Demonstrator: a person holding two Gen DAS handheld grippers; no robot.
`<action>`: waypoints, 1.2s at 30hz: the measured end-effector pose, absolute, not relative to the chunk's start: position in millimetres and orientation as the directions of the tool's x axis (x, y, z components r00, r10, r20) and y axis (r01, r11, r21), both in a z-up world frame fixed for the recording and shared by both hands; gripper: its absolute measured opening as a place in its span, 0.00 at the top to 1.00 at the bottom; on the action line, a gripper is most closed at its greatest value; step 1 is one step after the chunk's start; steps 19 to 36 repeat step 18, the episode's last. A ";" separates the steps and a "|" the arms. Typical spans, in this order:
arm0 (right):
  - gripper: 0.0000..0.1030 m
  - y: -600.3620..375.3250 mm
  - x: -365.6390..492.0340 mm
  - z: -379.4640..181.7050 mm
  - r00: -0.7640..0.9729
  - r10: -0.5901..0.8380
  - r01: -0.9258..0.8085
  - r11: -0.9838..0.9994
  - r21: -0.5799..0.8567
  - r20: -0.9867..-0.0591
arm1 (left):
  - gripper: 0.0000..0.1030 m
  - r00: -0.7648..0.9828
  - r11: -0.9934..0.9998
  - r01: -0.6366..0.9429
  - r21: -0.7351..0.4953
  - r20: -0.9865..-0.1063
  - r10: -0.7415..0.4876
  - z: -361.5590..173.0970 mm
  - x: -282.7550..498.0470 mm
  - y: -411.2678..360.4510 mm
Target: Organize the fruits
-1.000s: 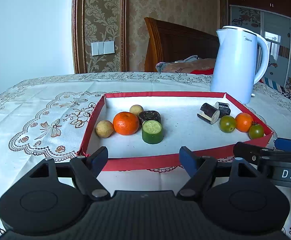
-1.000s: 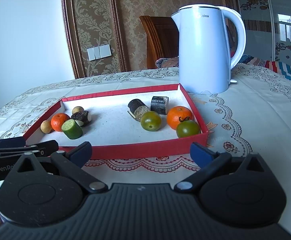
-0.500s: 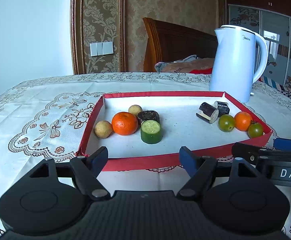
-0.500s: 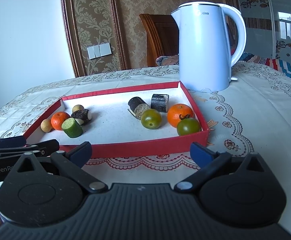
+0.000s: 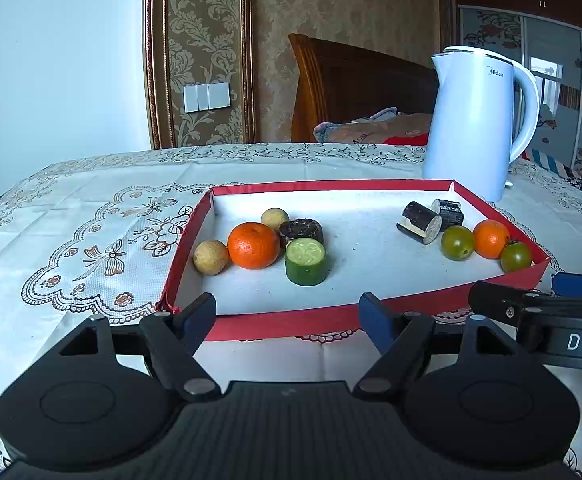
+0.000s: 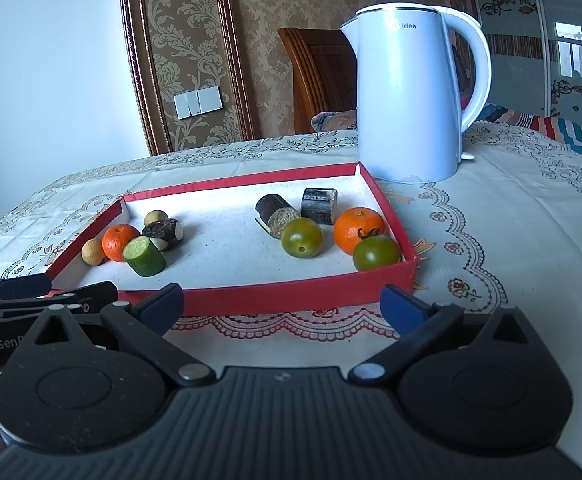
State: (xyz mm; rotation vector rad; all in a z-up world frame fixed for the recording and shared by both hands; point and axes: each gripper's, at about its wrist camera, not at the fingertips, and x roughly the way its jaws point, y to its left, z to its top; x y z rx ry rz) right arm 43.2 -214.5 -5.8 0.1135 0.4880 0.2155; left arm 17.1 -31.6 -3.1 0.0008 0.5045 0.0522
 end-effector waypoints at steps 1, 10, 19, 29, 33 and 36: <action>0.00 -214.5 43.2 -5.9 0.861 0.232 -0.178 0.971 0.159 -0.453 | 0.24 0.874 0.999 -0.050 0.014 -0.483 0.050 -3.1 17.1 -31.6; 0.00 -214.5 43.3 -6.0 0.861 0.232 -0.178 0.971 0.160 -0.453 | 0.24 0.875 0.999 -0.050 0.006 -0.482 0.046 -3.2 17.6 -29.4; 0.00 -214.6 42.5 -6.2 0.862 0.234 -0.180 0.971 0.161 -0.450 | 0.24 0.886 0.999 -0.032 0.023 -0.462 0.039 -3.0 13.6 -32.0; 0.00 -214.6 42.5 -6.2 0.862 0.234 -0.180 0.971 0.161 -0.450 | 0.24 0.886 0.999 -0.032 0.023 -0.462 0.039 -3.0 13.6 -32.0; 0.00 -214.6 42.5 -6.2 0.862 0.234 -0.180 0.971 0.161 -0.450 | 0.24 0.886 0.999 -0.032 0.023 -0.462 0.039 -3.0 13.6 -32.0; 0.00 -214.6 42.5 -6.2 0.862 0.234 -0.180 0.971 0.161 -0.450 | 0.24 0.886 0.999 -0.032 0.023 -0.462 0.039 -3.0 13.6 -32.0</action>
